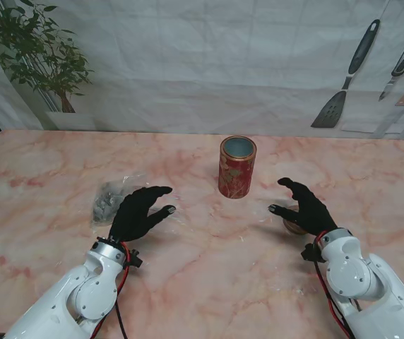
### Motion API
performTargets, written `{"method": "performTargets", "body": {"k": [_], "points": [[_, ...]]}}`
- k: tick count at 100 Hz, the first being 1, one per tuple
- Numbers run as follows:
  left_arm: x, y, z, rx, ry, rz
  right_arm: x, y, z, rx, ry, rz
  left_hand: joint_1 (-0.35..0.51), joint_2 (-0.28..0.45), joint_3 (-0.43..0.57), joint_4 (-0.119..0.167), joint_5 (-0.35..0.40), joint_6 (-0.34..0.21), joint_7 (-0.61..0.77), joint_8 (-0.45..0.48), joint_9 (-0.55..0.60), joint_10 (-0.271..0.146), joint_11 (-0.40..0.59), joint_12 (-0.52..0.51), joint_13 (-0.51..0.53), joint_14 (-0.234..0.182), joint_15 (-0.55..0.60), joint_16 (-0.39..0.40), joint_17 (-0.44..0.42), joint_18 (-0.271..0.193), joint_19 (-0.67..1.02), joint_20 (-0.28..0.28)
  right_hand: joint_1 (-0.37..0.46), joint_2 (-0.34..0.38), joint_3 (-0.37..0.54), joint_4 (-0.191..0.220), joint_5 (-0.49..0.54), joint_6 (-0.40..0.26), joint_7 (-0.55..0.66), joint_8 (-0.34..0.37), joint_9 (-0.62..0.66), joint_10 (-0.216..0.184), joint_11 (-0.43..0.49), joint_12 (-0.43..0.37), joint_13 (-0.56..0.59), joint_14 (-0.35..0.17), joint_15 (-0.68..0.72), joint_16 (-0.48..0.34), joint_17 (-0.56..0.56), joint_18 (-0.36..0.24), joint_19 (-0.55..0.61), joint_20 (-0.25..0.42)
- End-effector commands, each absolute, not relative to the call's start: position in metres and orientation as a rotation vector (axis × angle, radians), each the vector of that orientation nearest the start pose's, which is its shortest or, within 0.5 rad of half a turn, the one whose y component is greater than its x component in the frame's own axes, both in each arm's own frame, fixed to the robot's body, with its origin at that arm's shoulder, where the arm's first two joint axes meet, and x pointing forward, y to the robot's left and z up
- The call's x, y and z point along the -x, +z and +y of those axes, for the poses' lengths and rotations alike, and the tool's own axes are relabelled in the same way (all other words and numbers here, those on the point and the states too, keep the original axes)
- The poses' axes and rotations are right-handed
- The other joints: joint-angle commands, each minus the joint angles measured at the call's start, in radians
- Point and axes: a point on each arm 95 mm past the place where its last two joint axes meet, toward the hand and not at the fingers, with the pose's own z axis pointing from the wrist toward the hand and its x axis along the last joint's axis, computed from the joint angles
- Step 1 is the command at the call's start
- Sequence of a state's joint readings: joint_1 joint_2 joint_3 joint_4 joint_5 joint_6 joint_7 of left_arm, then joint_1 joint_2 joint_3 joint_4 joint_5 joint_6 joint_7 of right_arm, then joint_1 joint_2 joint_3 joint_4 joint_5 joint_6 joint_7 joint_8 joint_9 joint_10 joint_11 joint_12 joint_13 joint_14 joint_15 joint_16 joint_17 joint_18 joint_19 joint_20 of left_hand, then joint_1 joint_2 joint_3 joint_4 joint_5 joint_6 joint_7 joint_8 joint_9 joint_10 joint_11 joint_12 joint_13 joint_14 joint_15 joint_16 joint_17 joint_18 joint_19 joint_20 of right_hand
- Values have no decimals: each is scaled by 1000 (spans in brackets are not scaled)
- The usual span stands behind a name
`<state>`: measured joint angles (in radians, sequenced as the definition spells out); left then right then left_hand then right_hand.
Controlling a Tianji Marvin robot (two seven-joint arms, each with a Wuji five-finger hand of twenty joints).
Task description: Insert tea bags into the tea bag box
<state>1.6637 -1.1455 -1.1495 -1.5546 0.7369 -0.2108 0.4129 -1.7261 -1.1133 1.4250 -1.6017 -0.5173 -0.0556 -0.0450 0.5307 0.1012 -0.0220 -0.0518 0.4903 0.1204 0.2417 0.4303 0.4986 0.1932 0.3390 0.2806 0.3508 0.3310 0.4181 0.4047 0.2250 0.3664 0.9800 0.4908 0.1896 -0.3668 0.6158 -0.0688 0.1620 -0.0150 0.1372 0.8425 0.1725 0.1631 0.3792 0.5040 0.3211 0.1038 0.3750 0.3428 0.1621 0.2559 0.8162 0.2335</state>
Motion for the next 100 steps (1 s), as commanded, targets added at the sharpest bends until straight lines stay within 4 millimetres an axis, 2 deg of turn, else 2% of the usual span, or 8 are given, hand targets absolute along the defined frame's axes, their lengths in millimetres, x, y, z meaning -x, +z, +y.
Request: {"method": "performTargets", "body": {"k": [1, 39, 61, 67, 71, 75, 86, 100], "points": [[-354, -343, -33, 1312, -1989, 1114, -373, -347, -71, -1745, 1677, 1056, -45, 2, -14, 24, 22, 4, 16, 14, -1, 22, 13, 29, 12, 19, 26, 14, 14, -27, 53, 33, 10, -13, -20, -7, 10, -3, 8, -8, -12, -11, 15, -10, 12, -11, -13, -4, -1, -26, -24, 18], [-358, -313, -22, 1211, -1844, 1108, -373, -347, -74, -1771, 1672, 1022, -102, -51, -12, 27, 9, 47, 56, 67, 8, 38, 69, 82, 67, 40, 127, 116, 112, -69, 235, 115, 18, -11, -29, -6, 8, 0, 31, -25, -13, -11, 37, -15, 16, -12, -10, 2, 0, -33, -29, 35], [-369, -301, -16, 1167, -1734, 1110, -372, -347, -74, -1782, 1670, 1024, -145, -100, -6, 32, -5, 87, 82, 103, -3, 47, 124, 140, 82, 58, 267, 279, 183, -139, 377, 164, 18, -9, -31, -5, 3, 3, 40, -33, -14, -13, 42, -18, 17, -13, -8, 5, 0, -34, -32, 43], [-375, -298, -13, 1146, -1693, 1100, -372, -347, -74, -1784, 1669, 1024, -184, -104, -6, 32, -9, 98, 108, 130, -10, 51, 156, 177, 112, 134, 359, 381, 263, -186, 471, 183, 18, -8, -32, -5, 3, 3, 43, -34, -14, -13, 43, -19, 18, -14, -8, 6, 0, -35, -32, 45], [-380, -298, -11, 1137, -1668, 1085, -372, -347, -74, -1786, 1669, 1025, -205, -111, -5, 31, -9, 109, 122, 146, -13, 56, 179, 206, 139, 142, 408, 450, 334, -240, 553, 183, 18, -7, -32, -5, 0, 3, 45, -36, -14, -14, 43, -19, 17, -12, -8, 6, -1, -36, -33, 46], [-385, -297, -8, 1130, -1640, 1081, -372, -347, -73, -1788, 1668, 1026, -225, -116, -5, 31, -10, 117, 131, 155, -14, 58, 188, 226, 162, 135, 435, 507, 404, -300, 632, 152, 18, -7, -32, -5, -1, 4, 47, -37, -15, -13, 42, -20, 16, -13, -9, 6, 0, -36, -34, 48], [-397, -296, 0, 1134, -1561, 1101, -371, -347, -73, -1792, 1666, 1033, -247, -122, -5, 29, -13, 120, 147, 161, -12, 56, 202, 234, 191, 110, 481, 558, 510, -411, 729, 116, 16, -5, -34, -5, -5, 4, 53, -41, -15, -13, 42, -22, 15, -12, -9, 7, 0, -36, -35, 52], [-414, -298, 10, 1156, -1486, 1124, -371, -347, -73, -1802, 1665, 1033, -249, -131, -3, 30, -15, 130, 169, 165, -8, 52, 226, 249, 211, 84, 530, 613, 568, -478, 786, 73, 18, -3, -34, -4, -8, 4, 60, -46, -15, -14, 41, -23, 15, -13, -9, 8, -2, -36, -38, 56]]}}
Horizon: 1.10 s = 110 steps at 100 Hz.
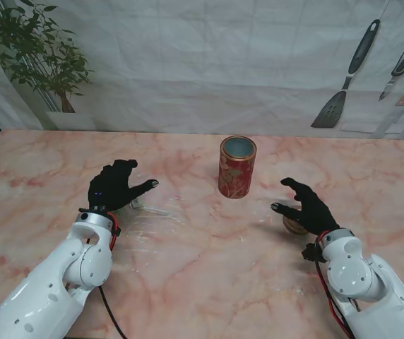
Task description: Insert tea bags into the tea bag box
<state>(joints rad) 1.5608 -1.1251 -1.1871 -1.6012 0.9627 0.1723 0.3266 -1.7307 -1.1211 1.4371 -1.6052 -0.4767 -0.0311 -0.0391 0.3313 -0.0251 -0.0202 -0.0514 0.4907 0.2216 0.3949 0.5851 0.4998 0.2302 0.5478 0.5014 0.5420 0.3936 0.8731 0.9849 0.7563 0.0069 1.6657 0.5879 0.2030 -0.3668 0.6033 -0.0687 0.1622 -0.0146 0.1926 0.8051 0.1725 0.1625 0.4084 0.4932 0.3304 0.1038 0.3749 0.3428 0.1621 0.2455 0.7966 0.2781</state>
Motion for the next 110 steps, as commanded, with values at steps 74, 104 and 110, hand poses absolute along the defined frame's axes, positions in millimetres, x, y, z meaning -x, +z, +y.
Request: {"method": "performTargets", "body": {"k": [74, 104, 110], "points": [[-482, -337, 20, 1193, -1133, 1177, -373, -348, -71, 2446, -2226, -1449, 54, -129, 16, 48, -23, 128, 116, 67, -9, 50, 148, 142, 92, -99, 233, 221, 210, -315, 190, -129, 0, 6, -26, -4, -27, 9, 30, -33, -17, -13, 0, -16, 2, -10, -11, 10, -1, -26, -26, 28], [-481, -341, 21, 1204, -1095, 1181, -373, -348, -72, 2445, -2222, -1453, 222, -268, 510, 21, -2, 73, 242, 50, 67, -4, 178, 107, 156, -146, 191, 137, 250, -342, 178, -176, -1, 14, -28, -4, -29, 9, 38, -41, -17, -14, -2, -13, 2, -11, -12, 10, 0, -26, -28, 34], [-479, -340, 21, 1213, -1090, 1186, -373, -348, -72, 2445, -2221, -1454, 249, -277, 586, 17, 9, 55, 269, 49, 86, -22, 185, 103, 170, -149, 184, 121, 250, -342, 179, -177, -1, 15, -29, -4, -30, 9, 39, -42, -16, -15, -2, -13, 3, -12, -12, 10, 0, -26, -29, 35]]}}
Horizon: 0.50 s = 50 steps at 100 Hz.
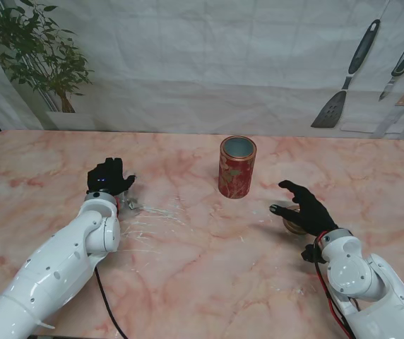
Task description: Insert tea bags into the tea bag box
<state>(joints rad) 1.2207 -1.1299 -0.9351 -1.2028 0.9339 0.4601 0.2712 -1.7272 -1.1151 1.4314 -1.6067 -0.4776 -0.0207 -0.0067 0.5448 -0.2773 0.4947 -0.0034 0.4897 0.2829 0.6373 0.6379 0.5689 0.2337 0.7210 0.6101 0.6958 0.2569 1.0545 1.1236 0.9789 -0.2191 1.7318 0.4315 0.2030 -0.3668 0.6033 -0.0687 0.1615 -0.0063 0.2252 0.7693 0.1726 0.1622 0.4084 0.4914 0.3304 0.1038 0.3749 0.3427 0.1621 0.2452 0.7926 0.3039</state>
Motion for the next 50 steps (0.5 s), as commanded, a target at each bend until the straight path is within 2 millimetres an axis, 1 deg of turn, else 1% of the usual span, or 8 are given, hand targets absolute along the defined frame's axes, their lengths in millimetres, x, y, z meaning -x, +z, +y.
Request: {"method": "performTargets", "body": {"k": [1, 16, 22, 24, 25, 28, 45, 50], "points": [[-479, -340, 21, 1216, -1089, 1188, -373, -348, -72, 2445, -2222, -1454, 40, -24, 75, -31, 11, -7, 28, -4, 18, -27, 12, -6, 16, -13, 1, -19, 27, -116, 113, -20, -1, 15, -29, -4, -29, 0, 7, -7, -16, -14, -2, -11, 2, -11, -13, 10, 0, -27, -25, 9], [-475, -339, 21, 1240, -1081, 1205, -373, -349, -72, 2442, -2228, -1452, 76, -6, 113, -35, 27, -31, 53, -10, 44, -46, 12, -15, 33, -14, -11, -41, 36, -119, 99, -27, 0, 18, -31, -4, -28, 1, 10, -10, -16, -15, -1, -10, 3, -10, -13, 10, 0, -26, -25, 12], [-473, -336, 21, 1248, -1072, 1225, -373, -349, -72, 2442, -2228, -1451, 87, -1, 114, -39, 38, -44, 61, -18, 57, -53, 7, -25, 30, 3, -27, -58, 39, -116, 97, -29, -1, 19, -32, -4, -28, 0, 10, -12, -16, -14, -1, -10, 3, -11, -13, 10, 0, -25, -26, 12], [-472, -336, 21, 1250, -1068, 1233, -374, -349, -72, 2442, -2228, -1451, 87, 0, 112, -40, 38, -45, 61, -19, 57, -54, 5, -26, 35, -13, -27, -61, 39, -116, 97, -29, 0, 19, -32, -4, -28, 0, 11, -12, -16, -15, 0, -9, 3, -10, -13, 10, 0, -25, -26, 13], [-472, -335, 21, 1250, -1066, 1236, -374, -349, -72, 2443, -2228, -1450, 95, 2, 106, -41, 43, -54, 64, -22, 64, -59, 4, -30, 47, -28, -32, -72, 39, -116, 97, -29, -1, 20, -32, -4, -28, 0, 11, -12, -16, -15, -1, -9, 3, -10, -14, 10, 0, -25, -26, 13], [-471, -334, 21, 1250, -1060, 1246, -374, -349, -73, 2443, -2227, -1449, 109, -10, 101, -50, 51, -67, 76, -20, 74, -67, 5, -33, 56, -35, -34, -81, 39, -116, 97, -30, 0, 20, -32, -4, -28, 0, 11, -13, -16, -15, -1, -9, 2, -10, -14, 10, 0, -25, -26, 13], [-466, -326, 21, 1263, -1016, 1313, -374, -350, -73, 2438, -2230, -1451, 139, 9, 44, -68, 70, -97, 61, -52, 85, -73, -20, -60, 49, -23, -74, -121, 26, -110, 65, -34, 1, 23, -34, -3, -27, 0, 13, -15, -16, -15, -1, -9, 3, -11, -14, 10, 1, -25, -26, 15], [-464, -325, 21, 1263, -1006, 1322, -374, -350, -73, 2435, -2231, -1452, 190, 5, -2, -91, 91, -128, 74, -60, 107, -88, -20, -70, 58, -25, -74, -135, 26, -110, 63, -30, 2, 23, -35, -3, -27, 0, 14, -16, -16, -16, -1, -9, 3, -11, -14, 10, 0, -25, -27, 16]]}}
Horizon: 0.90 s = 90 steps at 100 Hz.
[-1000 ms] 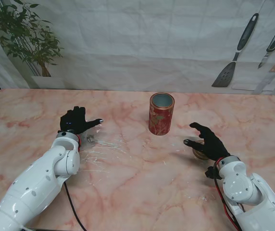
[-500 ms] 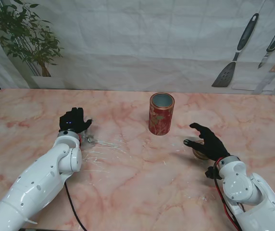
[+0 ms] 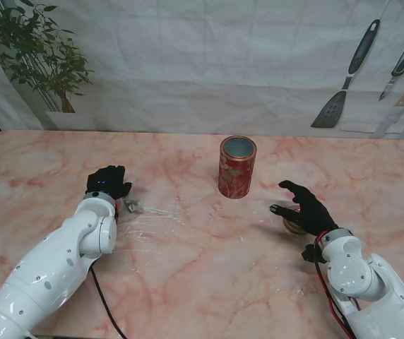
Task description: Insert tea bags into the tea bag box
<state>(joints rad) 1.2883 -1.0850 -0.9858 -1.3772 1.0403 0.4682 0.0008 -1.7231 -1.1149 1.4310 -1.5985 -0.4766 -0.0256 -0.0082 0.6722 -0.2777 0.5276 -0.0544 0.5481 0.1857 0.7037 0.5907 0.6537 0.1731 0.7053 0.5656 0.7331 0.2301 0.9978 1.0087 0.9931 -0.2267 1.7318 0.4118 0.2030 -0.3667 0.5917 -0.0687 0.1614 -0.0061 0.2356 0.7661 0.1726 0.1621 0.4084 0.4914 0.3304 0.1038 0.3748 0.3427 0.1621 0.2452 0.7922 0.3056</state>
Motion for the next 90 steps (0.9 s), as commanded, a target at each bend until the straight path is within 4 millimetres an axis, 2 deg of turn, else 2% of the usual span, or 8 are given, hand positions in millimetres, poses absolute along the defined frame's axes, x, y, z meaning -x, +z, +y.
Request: {"method": "performTargets", "body": {"k": [1, 12, 16, 20, 40, 64, 74, 90], "points": [[-464, -325, 21, 1263, -1005, 1322, -374, -350, -73, 2435, -2231, -1452, 68, 7, -37, -41, 35, -33, 9, -14, 24, -29, -4, -26, 22, 2, -17, -20, 12, -103, 63, -10, 2, 24, -23, -3, -27, -1, 4, -13, -15, -16, 0, -9, 3, -11, -14, 10, 0, -25, -26, 14], [-461, -324, 22, 1289, -1008, 1310, -375, -350, -72, 2430, -2230, -1459, 247, 60, -233, -52, 64, -87, 74, -55, 53, -50, 0, -37, 23, 15, -22, -49, 11, -99, 59, -6, 5, 26, -24, -3, -27, -1, 6, -15, -16, -15, 0, -9, 4, -12, -14, 10, 1, -26, -27, 16], [-460, -324, 22, 1314, -1015, 1293, -375, -350, -72, 2430, -2228, -1461, 444, 159, -506, -25, 75, -104, 104, -78, 61, -56, 2, -40, 21, 24, -23, -59, 8, -83, 56, -6, 5, 27, -25, -3, -27, -1, 6, -16, -16, -15, 0, -9, 4, -11, -14, 10, 2, -26, -27, 16], [-459, -324, 22, 1355, -1022, 1268, -375, -350, -72, 2429, -2226, -1463, 482, 204, -541, -29, 93, -116, 119, -74, 68, -62, 9, -36, 20, 30, -19, -58, 4, -63, 62, -3, 6, 28, -26, -3, -28, 0, 6, -17, -16, -15, 0, -9, 3, -12, -15, 10, 1, -26, -27, 17], [-456, -325, 18, 1552, -1056, 1125, -375, -350, -71, 2427, -2226, -1469, 527, 279, -571, -34, 115, -119, 193, -43, 91, -73, 57, -10, 38, 38, 31, -45, 13, -65, 99, 3, 13, 30, -30, -3, -27, -1, 10, -20, -14, -16, 4, -8, 6, -12, -14, 11, 3, -27, -27, 19], [-456, -325, 15, 1607, -1068, 1041, -375, -350, -70, 2424, -2216, -1478, 490, 302, -576, -27, 109, -112, 339, 56, 161, -116, 200, 82, 203, -50, 247, 36, 101, -203, 180, -3, 19, 39, -37, -2, -27, -1, 12, -23, -14, -16, 8, -8, 8, -11, -14, 11, 4, -27, -27, 22], [-457, -326, 14, 1613, -1096, 991, -374, -350, -69, 2423, -2214, -1479, 442, 313, -574, -26, 111, -98, 407, 114, 253, -153, 320, 158, 431, -140, 409, -35, 120, -272, 269, 84, 23, 40, -39, -2, -26, -1, 14, -24, -14, -17, 11, -7, 8, -12, -15, 11, 4, -27, -28, 23], [-458, -327, 13, 1605, -1126, 947, -374, -350, -69, 2421, -2208, -1484, 355, 347, -560, -8, 178, -91, 477, 257, 407, -227, 431, 158, 539, -166, 528, -138, 137, -298, 340, 182, 26, 43, -44, -1, -25, -2, 16, -25, -14, -18, 13, -8, 8, -11, -15, 11, 5, -29, -28, 24]]}}
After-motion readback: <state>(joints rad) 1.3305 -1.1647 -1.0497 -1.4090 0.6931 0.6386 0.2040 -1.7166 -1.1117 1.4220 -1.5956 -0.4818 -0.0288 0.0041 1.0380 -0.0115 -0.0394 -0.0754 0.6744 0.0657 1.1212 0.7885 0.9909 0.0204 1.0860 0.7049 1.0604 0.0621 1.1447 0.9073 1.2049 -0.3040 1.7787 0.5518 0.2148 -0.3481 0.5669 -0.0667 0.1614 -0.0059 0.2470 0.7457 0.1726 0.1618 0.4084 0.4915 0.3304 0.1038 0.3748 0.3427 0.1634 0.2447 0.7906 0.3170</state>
